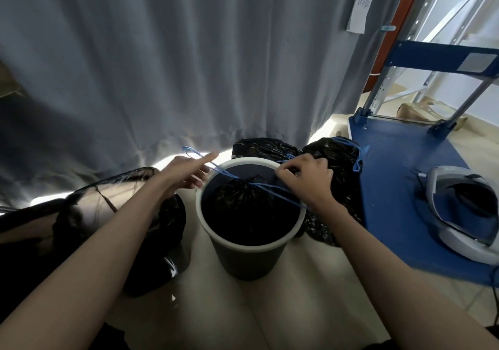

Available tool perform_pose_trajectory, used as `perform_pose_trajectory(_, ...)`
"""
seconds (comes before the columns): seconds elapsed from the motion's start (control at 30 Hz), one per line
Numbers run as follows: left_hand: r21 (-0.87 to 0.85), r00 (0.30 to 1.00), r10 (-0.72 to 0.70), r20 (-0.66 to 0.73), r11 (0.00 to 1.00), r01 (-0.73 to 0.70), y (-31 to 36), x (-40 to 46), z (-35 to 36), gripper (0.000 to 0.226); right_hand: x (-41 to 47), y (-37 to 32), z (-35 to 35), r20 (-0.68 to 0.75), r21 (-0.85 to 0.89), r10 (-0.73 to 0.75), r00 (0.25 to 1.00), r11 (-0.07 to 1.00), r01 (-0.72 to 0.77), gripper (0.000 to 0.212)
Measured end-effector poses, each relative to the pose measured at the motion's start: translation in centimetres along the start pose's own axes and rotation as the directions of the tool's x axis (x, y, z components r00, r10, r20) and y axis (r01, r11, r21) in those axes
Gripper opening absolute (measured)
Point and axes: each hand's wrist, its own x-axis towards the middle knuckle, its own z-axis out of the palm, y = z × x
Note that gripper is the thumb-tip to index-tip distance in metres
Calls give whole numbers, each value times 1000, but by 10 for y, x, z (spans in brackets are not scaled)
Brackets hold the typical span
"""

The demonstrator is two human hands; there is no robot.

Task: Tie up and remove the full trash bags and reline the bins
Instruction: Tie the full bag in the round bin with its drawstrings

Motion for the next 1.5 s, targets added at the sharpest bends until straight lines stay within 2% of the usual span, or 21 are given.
perform_pose_trajectory(0.1,102,997,33,74,994,-40,3,-1,24,56,-4,-23,12,122,-72,-131,984,987,140,24)
perform_pose_trajectory(0.17,124,991,91,102,987,-104,4,3,38,45,-4,-31,15,266,-106,-99,959,986,131,27)
perform_pose_trajectory(0.23,124,982,163,97,977,-175,4,7,49,37,-2,-33,17,334,-158,-85,939,977,145,26)
perform_pose_trajectory(0.33,112,970,240,44,963,-243,2,14,56,25,0,-31,21,369,-146,-111,923,974,175,33)
perform_pose_trajectory(0.43,55,961,271,63,960,-274,2,17,57,18,6,-30,22,440,-88,-133,888,978,190,41)
perform_pose_trajectory(0.53,-5,951,299,76,954,-300,5,16,55,19,8,-28,20,472,-122,-161,867,962,246,30)
perform_pose_trajectory(0.7,-211,947,311,83,934,-288,9,13,55,25,13,-24,15,430,-133,-37,902,986,104,8)
perform_pose_trajectory(0.8,-248,944,317,91,925,-287,10,8,57,24,19,-30,9,493,-178,-40,869,973,145,12)
perform_pose_trajectory(0.87,-239,938,333,95,922,-304,10,3,59,20,21,-35,-1,559,-119,-52,828,983,142,19)
perform_pose_trajectory(0.97,-156,919,384,87,917,-368,13,-2,63,9,23,-41,-16,618,9,-80,782,995,95,25)
perform_pose_trajectory(1.07,24,893,448,45,893,-449,18,-2,67,11,20,-43,-18,552,93,-151,820,988,120,23)
perform_pose_trajectory(1.13,152,878,479,-15,869,-471,22,0,68,12,17,-45,-18,536,106,-185,824,983,152,22)
perform_pose_trajectory(1.27,322,852,516,-90,824,-465,16,5,69,13,11,-45,-18,610,82,-159,776,987,138,21)
perform_pose_trajectory(1.43,389,855,506,-115,815,-430,-5,11,86,11,3,-45,-11,676,41,-188,712,975,219,23)
perform_pose_trajectory(1.5,400,853,504,-135,816,-418,-13,13,92,11,0,-41,-10,684,83,-199,702,977,196,24)
